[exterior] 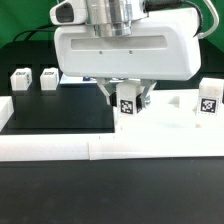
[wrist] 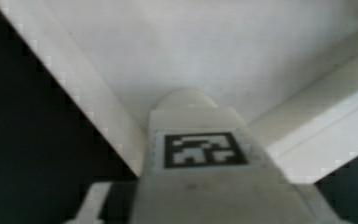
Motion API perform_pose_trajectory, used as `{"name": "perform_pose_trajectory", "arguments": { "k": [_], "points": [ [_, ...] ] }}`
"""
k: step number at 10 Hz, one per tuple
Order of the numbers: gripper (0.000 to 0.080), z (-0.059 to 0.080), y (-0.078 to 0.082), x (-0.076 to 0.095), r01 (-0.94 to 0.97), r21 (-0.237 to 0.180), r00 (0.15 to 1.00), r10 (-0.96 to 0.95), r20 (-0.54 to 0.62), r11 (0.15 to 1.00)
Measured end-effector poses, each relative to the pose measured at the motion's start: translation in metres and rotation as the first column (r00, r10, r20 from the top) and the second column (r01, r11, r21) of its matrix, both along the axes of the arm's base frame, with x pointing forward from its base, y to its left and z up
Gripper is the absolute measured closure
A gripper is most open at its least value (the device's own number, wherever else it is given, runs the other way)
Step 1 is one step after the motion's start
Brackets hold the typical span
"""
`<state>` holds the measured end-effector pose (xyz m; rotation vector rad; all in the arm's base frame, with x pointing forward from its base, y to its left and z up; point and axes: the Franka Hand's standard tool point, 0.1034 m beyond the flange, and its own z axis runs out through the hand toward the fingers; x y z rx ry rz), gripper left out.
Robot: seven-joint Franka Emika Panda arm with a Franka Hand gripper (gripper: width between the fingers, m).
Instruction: Assemble square table
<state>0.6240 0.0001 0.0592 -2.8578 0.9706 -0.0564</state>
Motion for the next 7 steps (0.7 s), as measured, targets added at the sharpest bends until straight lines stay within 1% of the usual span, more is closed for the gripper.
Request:
{"name": "perform_pose_trajectory", "arguments": {
  "k": [3, 4, 5, 6, 7],
  "points": [
    [0.0515, 0.0, -0.0005, 0.0, 0.234, 0.014, 0.972, -0.233, -0.026, 0.972],
    [0.0515, -0.0002, -0.0024, -0.0003, 0.363, 0.022, 0.931, -0.362, -0.052, 0.931],
    [0.0515, -0.0006, -0.0046, -0.0017, 0.496, 0.033, 0.866, -0.492, -0.087, 0.868],
    [0.0515, -0.0012, -0.0051, -0.0036, 0.587, 0.033, 0.806, -0.58, -0.116, 0.809],
    [0.0515, -0.0015, -0.0039, -0.003, 0.702, 0.049, 0.709, -0.69, -0.145, 0.711]
  ]
}}
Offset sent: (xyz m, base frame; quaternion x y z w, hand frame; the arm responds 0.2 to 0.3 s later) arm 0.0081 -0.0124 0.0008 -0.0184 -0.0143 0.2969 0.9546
